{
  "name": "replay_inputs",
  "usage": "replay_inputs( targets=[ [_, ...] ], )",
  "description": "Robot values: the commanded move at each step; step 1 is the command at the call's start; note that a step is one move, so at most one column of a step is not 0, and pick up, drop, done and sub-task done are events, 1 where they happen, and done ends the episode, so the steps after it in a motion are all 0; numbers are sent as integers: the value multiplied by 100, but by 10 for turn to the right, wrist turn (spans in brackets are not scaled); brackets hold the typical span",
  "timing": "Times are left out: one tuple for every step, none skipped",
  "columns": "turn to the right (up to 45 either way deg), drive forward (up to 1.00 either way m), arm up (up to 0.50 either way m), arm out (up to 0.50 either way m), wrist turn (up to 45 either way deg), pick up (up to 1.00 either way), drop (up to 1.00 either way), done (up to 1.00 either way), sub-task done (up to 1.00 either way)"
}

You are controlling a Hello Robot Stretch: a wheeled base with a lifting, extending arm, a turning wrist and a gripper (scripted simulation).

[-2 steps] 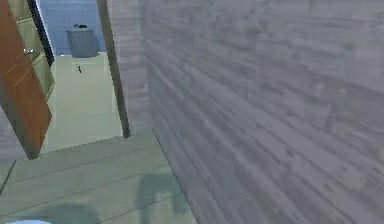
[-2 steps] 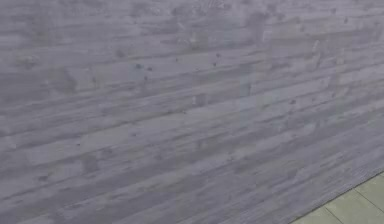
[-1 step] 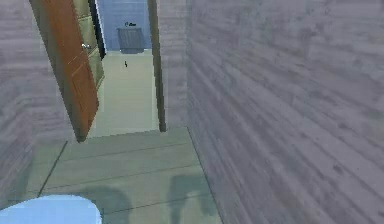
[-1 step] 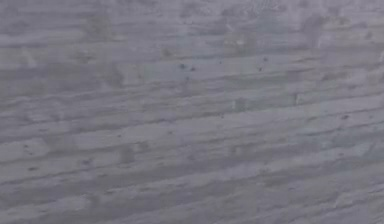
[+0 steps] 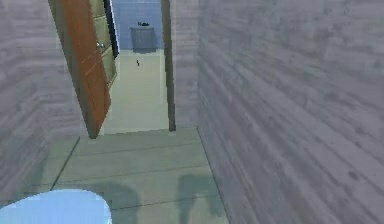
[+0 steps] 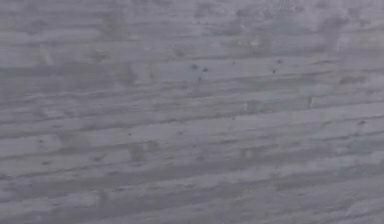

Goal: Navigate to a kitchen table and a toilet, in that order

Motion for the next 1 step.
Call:
replay_inputs(
  targets=[
    [0,15,0,0,0,0,0,0,0]
  ],
)
